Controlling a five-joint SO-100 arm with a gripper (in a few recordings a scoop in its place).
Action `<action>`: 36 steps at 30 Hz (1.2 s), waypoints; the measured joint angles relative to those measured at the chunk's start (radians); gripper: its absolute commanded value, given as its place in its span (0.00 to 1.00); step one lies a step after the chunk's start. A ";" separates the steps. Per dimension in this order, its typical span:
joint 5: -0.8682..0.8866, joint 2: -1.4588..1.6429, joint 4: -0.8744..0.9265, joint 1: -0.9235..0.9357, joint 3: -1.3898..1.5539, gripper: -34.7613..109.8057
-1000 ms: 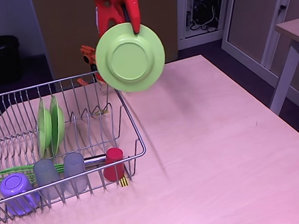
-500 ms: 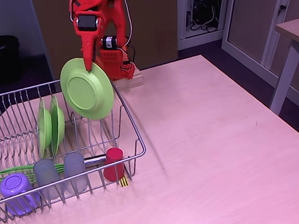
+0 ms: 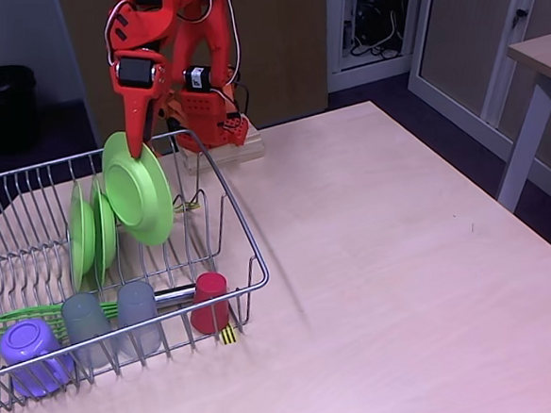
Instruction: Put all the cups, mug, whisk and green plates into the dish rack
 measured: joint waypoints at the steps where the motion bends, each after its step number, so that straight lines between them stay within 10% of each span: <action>1: 0.008 0.002 -0.006 0.002 0.012 0.24; 36: -0.057 0.086 -0.080 -0.077 0.276 0.42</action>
